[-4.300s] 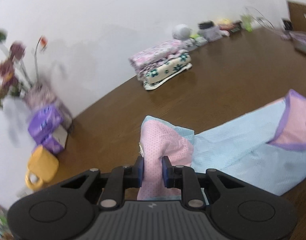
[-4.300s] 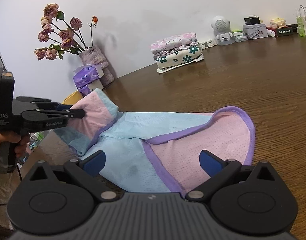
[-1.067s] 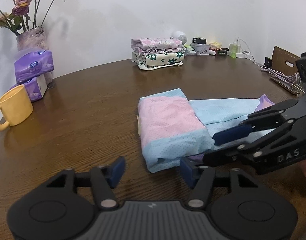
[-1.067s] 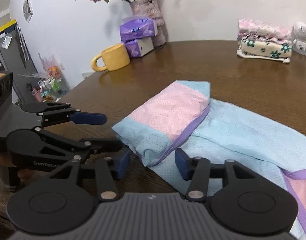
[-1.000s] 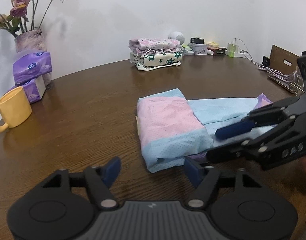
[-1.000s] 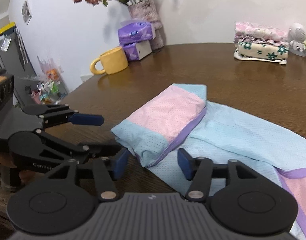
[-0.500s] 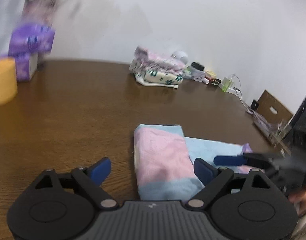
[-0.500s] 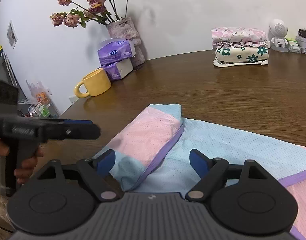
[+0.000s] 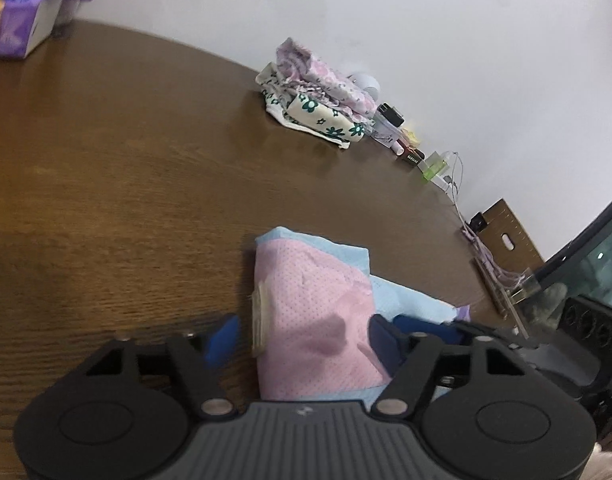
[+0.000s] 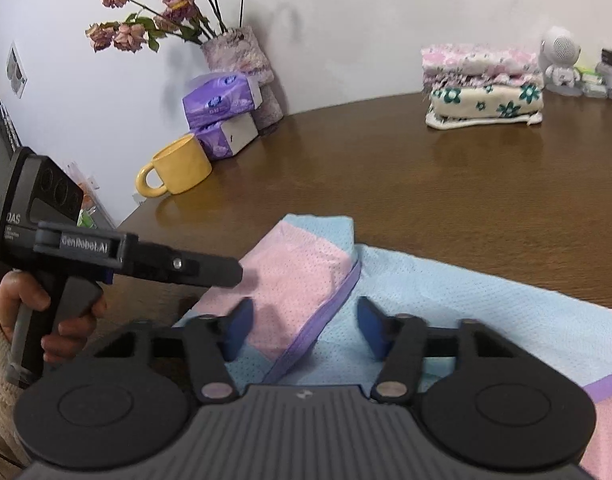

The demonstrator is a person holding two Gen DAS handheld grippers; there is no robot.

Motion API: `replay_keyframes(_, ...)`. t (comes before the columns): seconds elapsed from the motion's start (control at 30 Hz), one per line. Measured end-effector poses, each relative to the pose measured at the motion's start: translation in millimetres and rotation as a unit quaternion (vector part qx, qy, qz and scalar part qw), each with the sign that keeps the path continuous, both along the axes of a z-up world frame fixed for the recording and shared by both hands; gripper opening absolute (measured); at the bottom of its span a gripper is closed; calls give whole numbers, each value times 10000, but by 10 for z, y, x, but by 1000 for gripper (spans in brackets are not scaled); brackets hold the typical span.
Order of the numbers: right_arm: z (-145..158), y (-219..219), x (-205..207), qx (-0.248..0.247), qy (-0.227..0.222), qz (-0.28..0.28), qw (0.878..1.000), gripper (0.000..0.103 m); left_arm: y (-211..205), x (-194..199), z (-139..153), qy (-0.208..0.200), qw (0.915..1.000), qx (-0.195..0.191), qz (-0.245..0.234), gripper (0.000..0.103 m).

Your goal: Fold clothes

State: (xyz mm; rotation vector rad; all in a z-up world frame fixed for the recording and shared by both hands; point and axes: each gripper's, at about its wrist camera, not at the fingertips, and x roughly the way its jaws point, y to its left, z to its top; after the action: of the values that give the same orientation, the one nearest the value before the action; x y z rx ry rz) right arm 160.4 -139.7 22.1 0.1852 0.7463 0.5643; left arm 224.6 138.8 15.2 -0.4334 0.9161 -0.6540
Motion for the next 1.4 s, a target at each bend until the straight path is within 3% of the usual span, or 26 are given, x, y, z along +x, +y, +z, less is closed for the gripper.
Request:
replay_keyframes(0.17,-82,-7,70,102,210,-14,9997,35,20,78,-44,164,9997,-173,26,51)
replay_keyframes(0.43,-106,-29,96,227,251,11,9994,33,-22,85,-53,189,9998,8,106,28)
replay_keyframes(0.6,-109,-38,98,235,229,33,9995,33,-30,68,-51,170,9997,50,164,27)
replay_keyframes(0.73,-114,-46,98,239,215,49,9995,33,0,59,-46,218,9995,-11,235,36)
replay_keyframes(1.03,-116,-32,77,205,143,69,9997,33,-20,60,-22,32,9995,146,284,38)
replay_keyframes(1.4,-118,-35,64,210,102,75,9997,33,-118,13,-3,-189,9983,475,268,25)
